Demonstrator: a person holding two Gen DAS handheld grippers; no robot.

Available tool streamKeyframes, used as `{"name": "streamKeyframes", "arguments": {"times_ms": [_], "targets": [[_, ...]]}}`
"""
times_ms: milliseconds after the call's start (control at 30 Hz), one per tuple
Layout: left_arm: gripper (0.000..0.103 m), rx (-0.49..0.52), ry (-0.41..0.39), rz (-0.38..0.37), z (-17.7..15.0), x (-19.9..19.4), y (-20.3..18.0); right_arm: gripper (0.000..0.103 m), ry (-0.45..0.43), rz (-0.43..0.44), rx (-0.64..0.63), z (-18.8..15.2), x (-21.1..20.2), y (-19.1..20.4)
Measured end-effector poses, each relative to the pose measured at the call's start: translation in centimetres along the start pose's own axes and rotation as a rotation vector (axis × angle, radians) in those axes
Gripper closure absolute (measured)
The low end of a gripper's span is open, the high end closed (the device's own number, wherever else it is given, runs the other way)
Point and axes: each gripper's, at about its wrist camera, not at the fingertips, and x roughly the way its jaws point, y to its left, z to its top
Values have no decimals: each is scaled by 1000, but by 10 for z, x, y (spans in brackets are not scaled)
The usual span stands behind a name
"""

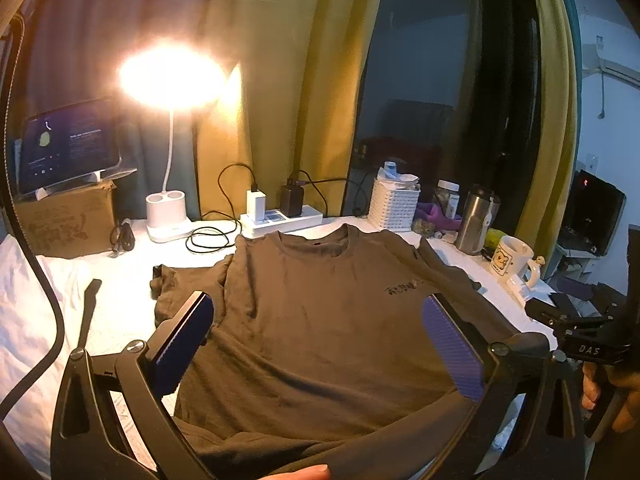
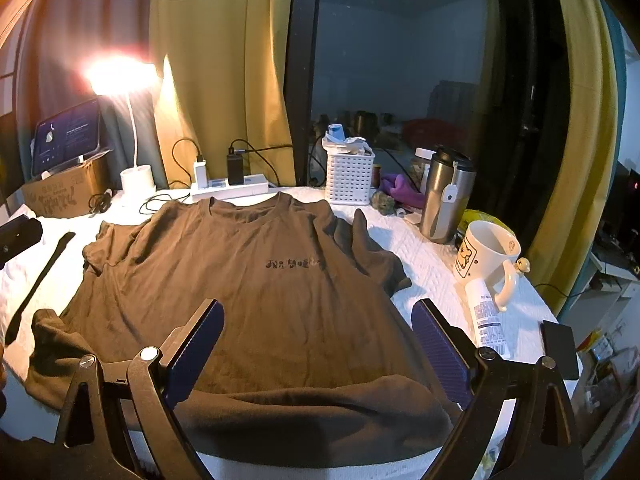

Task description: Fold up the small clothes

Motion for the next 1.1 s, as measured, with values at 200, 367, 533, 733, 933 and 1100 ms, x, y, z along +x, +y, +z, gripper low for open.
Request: {"name": "streamKeyframes", "arguments": {"times_ms": [200,367,533,733,933,1100], "targets": [[0,3,-2,8,3,-1,3,7,0,1,0,0,0,-1],[0,9,-1,14,5,-1,3,7,-2,2,0,-1,0,-1],[0,14,0,28,8,-2,3,7,-2,1,1,-1,0,0],[0,17,4,37,10,0,2,7,0,1,1,0,2,0],[0,17,3,35,10,0,2,7,-1,2,0,0,2,0],[0,18,4,36,11,0,2,7,-2,2,0,0,2,0]]}}
